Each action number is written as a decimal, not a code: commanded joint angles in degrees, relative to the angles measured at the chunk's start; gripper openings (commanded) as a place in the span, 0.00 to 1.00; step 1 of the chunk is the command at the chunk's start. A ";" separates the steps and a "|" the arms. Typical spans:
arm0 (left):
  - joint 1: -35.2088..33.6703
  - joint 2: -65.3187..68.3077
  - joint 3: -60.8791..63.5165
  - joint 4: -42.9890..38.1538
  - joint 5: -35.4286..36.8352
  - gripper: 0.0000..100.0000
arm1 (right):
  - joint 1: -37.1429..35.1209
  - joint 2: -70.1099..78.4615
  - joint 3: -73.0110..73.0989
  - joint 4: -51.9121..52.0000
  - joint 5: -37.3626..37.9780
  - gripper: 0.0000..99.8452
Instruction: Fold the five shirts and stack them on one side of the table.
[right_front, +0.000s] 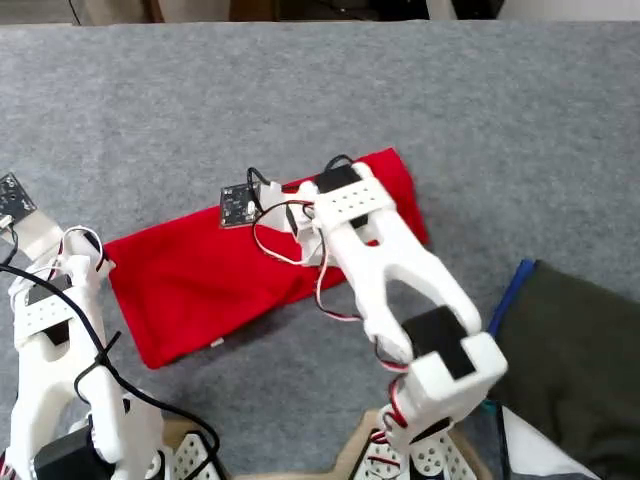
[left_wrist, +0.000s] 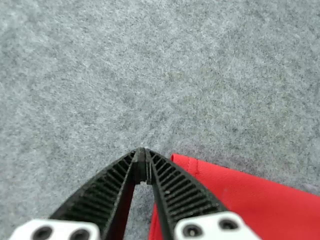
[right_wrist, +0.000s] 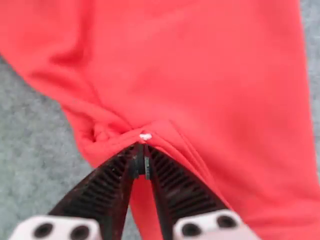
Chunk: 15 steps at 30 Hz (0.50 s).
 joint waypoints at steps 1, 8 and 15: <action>0.70 0.13 -2.11 0.44 -0.70 0.02 | -0.84 1.45 -5.93 -0.97 -0.97 0.01; 0.70 0.13 -2.11 0.44 -0.70 0.02 | -1.01 8.40 -12.09 -0.97 -0.79 0.01; 0.70 0.13 -2.11 0.53 -0.70 0.02 | -0.40 14.99 -17.80 -0.53 -3.08 0.01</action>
